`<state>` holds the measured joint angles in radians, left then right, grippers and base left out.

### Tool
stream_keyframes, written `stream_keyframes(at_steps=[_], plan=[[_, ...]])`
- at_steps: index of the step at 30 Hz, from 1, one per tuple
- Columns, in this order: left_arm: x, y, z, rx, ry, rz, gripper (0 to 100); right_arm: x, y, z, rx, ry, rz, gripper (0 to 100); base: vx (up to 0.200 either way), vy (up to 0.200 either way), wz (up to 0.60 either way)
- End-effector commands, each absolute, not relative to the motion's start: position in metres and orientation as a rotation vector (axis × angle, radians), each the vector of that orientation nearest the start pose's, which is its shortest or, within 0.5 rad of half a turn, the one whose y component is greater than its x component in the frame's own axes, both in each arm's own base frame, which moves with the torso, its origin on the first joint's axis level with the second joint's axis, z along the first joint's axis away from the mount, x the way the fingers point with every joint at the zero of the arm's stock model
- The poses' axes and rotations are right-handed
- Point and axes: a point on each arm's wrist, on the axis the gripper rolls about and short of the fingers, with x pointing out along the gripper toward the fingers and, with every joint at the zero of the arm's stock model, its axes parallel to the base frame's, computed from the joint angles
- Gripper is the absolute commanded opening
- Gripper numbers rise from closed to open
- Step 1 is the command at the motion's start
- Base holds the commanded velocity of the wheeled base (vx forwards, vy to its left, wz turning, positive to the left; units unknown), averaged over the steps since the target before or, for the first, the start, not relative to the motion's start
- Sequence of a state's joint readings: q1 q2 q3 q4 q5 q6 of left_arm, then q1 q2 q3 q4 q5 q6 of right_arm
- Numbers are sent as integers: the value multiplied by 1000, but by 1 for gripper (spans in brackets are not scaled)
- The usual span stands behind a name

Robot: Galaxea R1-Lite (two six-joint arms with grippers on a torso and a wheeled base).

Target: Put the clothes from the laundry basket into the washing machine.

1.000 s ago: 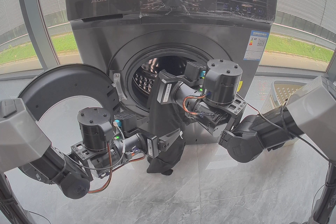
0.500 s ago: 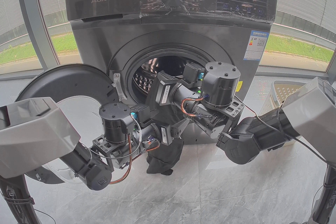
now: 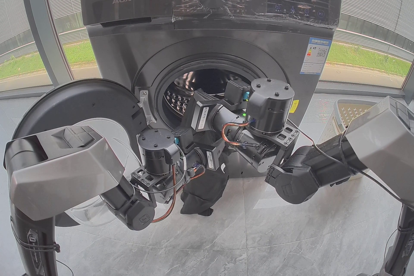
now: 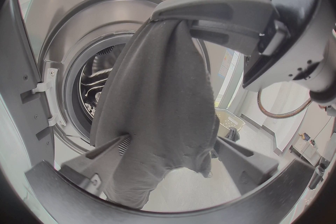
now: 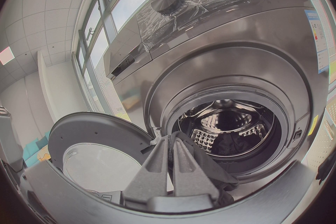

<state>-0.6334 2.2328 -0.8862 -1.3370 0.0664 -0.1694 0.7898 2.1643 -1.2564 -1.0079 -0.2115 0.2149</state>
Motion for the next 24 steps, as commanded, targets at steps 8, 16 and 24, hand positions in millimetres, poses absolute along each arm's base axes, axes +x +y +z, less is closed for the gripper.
stream_keyframes(at_steps=[8, 16, 24], plan=[[322, -233, 92, -181, 7, -561, 0, 311, 306, 167, 256, -25, 582, 0, 0, 0, 0], [313, -229, 102, -184, -1, -567, 0, 313, 304, 164, 268, -36, 585, 0, 0, 0, 0], [314, -224, 101, -183, 4, -553, 0, 327, 293, 157, 262, -28, 537, 100, 0, 0, 0]])
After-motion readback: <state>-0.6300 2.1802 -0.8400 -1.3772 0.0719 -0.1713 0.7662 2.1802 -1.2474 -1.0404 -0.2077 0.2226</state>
